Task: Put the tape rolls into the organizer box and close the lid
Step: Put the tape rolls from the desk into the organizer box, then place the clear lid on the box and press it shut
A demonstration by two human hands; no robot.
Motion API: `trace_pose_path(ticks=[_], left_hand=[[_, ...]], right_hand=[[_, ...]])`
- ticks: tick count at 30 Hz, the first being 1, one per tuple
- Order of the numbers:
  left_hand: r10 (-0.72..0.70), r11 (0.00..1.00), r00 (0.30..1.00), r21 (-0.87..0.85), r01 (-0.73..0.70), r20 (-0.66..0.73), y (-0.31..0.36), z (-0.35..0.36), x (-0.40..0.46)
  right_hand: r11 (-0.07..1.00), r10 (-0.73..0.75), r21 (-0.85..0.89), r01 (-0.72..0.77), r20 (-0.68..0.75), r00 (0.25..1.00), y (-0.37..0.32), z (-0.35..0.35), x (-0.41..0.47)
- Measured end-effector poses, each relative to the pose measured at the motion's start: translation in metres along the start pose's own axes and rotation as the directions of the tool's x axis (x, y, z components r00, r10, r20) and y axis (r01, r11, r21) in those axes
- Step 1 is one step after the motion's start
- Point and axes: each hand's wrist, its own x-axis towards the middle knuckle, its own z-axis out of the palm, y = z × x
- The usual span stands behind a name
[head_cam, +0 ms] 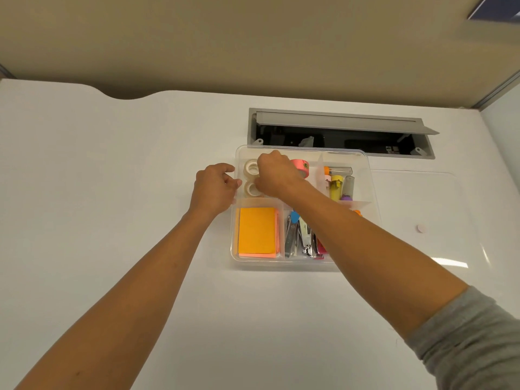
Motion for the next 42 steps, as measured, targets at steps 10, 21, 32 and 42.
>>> trace_pose_path(ticks=[10, 21, 32, 42], left_hand=[[-0.003, 1.0, 1.0, 0.02, 0.003, 0.003, 0.002, -0.001, 0.0], [-0.01, 1.0, 1.0, 0.012, 0.01, 0.007, 0.002, -0.001, 0.0], [-0.011, 1.0, 0.999, 0.009, 0.011, -0.036, -0.016, -0.008, -0.029], [-0.065, 0.99, 0.989, -0.13, 0.048, -0.131, -0.035, 0.009, -0.105]], right_hand=[[0.994, 0.062, 0.085, -0.065, 0.042, 0.997, -0.006, 0.017, -0.002], [0.985, 0.1, 0.139, -0.101, 0.011, 0.995, -0.005, 0.021, -0.002], [0.893, 0.245, 0.438, -0.107, -0.272, 0.93, 0.028, -0.009, -0.064], [0.502, 0.756, 0.812, -0.298, -0.244, 0.607, 0.124, -0.004, -0.222]])
